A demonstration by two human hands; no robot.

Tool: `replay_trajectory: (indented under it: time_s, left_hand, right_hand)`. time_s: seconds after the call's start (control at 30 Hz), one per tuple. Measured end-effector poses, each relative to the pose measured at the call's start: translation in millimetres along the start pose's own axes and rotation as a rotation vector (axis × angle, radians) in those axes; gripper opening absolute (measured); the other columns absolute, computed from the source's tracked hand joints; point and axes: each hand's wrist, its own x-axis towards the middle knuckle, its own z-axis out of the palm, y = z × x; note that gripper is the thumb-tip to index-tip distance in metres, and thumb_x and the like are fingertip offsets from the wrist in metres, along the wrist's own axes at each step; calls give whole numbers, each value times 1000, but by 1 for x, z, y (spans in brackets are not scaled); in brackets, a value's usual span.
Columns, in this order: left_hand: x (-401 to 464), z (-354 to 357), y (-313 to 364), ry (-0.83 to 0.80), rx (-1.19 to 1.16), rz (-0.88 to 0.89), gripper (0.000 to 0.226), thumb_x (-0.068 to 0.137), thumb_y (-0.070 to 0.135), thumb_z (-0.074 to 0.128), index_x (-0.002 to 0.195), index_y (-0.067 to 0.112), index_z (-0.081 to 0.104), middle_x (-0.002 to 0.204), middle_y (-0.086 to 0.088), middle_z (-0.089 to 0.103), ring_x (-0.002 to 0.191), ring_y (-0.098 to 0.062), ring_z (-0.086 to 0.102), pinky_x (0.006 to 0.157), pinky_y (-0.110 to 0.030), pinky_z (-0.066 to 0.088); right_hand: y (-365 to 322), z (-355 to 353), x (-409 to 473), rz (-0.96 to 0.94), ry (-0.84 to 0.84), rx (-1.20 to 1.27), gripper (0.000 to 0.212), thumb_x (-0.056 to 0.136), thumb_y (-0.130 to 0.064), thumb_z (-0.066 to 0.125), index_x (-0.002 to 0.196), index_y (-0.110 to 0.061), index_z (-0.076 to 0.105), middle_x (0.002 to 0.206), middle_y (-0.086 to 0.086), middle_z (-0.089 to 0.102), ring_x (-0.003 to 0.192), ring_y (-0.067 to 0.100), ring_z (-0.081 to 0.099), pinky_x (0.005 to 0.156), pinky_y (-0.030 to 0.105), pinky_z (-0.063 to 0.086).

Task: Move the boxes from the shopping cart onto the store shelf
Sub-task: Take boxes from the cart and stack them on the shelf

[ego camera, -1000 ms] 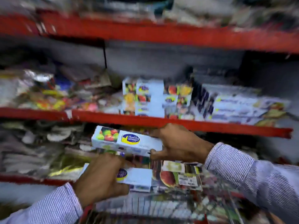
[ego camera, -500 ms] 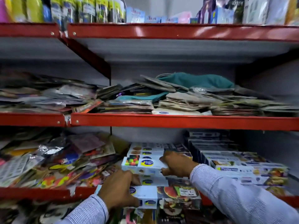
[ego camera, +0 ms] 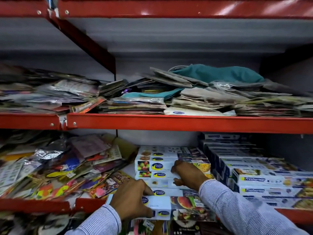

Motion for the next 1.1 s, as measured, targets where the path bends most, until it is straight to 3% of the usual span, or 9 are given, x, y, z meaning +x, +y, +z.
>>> replay_trajectory:
  time_s: [0.2, 0.33, 0.47, 0.57, 0.63, 0.7, 0.83, 1.1]
  left_hand:
    - [19, 1, 14, 31, -2, -9, 51, 63, 48, 81, 112, 36, 71, 113, 12, 72, 100, -13, 64, 76, -27, 50]
    - [47, 5, 15, 64, -49, -14, 50, 62, 50, 82, 109, 35, 73, 108, 10, 75, 93, -14, 68, 73, -30, 56]
    - [68, 24, 14, 143, -57, -9, 57, 65, 51, 79, 117, 28, 70, 120, 10, 68, 107, -15, 63, 81, -33, 55]
    - [72, 40, 13, 152, 21, 29, 62, 70, 50, 72, 126, 28, 63, 122, 3, 61, 114, -19, 52, 89, -33, 47]
    - [72, 52, 10, 169, 78, 58, 60, 73, 53, 62, 127, 27, 63, 125, 5, 61, 116, -20, 46, 97, -34, 41]
    - [71, 62, 4, 186, 50, 81, 64, 76, 58, 54, 131, 28, 59, 134, 8, 58, 122, -18, 44, 102, -34, 39]
    - [72, 71, -4, 199, -42, 116, 58, 84, 53, 65, 137, 33, 53, 145, 11, 51, 134, -16, 43, 111, -36, 35]
    - [73, 79, -10, 232, -10, 81, 54, 84, 61, 60, 134, 43, 52, 145, 14, 50, 137, -17, 41, 112, -44, 35]
  right_hand:
    - [4, -12, -10, 2, 149, 140, 35, 92, -30, 62, 126, -20, 61, 129, 3, 62, 111, 25, 63, 91, 35, 50]
    - [15, -29, -27, 65, 252, 243, 27, 89, -28, 53, 106, -17, 71, 105, 3, 75, 89, 22, 71, 75, 31, 55]
    - [18, -23, -57, 63, 142, 262, 45, 89, -54, 43, 108, -20, 65, 100, 4, 74, 86, 21, 69, 71, 36, 54]
    - [16, -9, -74, 47, 53, 176, 58, 87, -66, 44, 124, -23, 56, 120, 6, 66, 107, 28, 62, 85, 41, 53]
    - [14, 2, -79, 62, 20, 110, 66, 91, -61, 47, 143, -20, 42, 143, 7, 52, 127, 30, 51, 101, 41, 45]
    - [13, 11, -79, 84, 42, 96, 65, 95, -51, 48, 149, -17, 33, 152, 8, 42, 135, 31, 42, 108, 41, 36]
    - [14, 21, -75, 116, 90, 168, 56, 97, -38, 51, 147, -17, 37, 151, 8, 45, 134, 31, 43, 110, 39, 37]
    - [17, 28, -68, 121, 143, 308, 50, 94, -19, 55, 143, -19, 45, 144, 6, 54, 130, 25, 50, 109, 31, 40]
